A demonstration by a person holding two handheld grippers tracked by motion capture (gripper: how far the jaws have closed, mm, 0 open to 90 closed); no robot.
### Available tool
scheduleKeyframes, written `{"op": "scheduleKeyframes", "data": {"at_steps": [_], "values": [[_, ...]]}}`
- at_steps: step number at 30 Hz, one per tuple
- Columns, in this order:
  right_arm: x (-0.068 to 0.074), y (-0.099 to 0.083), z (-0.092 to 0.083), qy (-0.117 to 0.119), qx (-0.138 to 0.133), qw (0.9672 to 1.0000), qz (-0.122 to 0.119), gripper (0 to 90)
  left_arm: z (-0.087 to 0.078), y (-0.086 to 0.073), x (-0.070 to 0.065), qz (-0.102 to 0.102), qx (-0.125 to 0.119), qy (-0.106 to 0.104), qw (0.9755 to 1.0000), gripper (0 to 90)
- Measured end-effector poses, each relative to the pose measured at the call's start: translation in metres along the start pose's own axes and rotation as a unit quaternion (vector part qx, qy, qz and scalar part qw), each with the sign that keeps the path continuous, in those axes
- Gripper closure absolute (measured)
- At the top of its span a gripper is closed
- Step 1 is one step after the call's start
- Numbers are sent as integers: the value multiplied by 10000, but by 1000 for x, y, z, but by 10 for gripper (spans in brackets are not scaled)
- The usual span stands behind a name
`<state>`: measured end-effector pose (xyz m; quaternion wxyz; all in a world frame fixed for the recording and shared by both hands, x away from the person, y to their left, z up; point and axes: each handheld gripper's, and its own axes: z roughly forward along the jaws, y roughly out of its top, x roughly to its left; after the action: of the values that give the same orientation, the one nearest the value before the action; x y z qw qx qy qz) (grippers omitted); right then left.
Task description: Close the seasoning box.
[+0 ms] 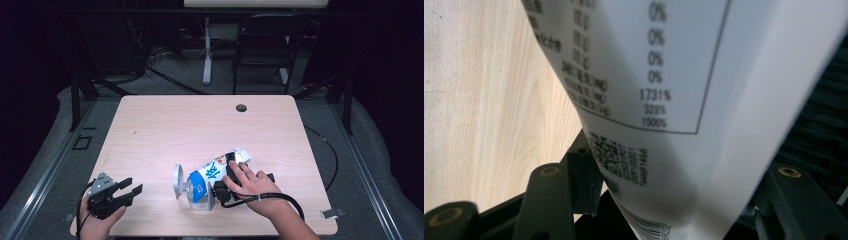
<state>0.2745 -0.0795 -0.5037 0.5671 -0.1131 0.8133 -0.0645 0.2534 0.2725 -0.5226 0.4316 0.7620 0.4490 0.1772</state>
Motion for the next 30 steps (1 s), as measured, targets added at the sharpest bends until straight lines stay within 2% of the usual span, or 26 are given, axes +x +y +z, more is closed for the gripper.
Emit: {"op": "scheduleKeyframes", "data": {"at_steps": [30], "values": [[-2,0,-1,-12,28,10000,-84,453,0,-1,1,-23,-18,-5,10000,506]]}}
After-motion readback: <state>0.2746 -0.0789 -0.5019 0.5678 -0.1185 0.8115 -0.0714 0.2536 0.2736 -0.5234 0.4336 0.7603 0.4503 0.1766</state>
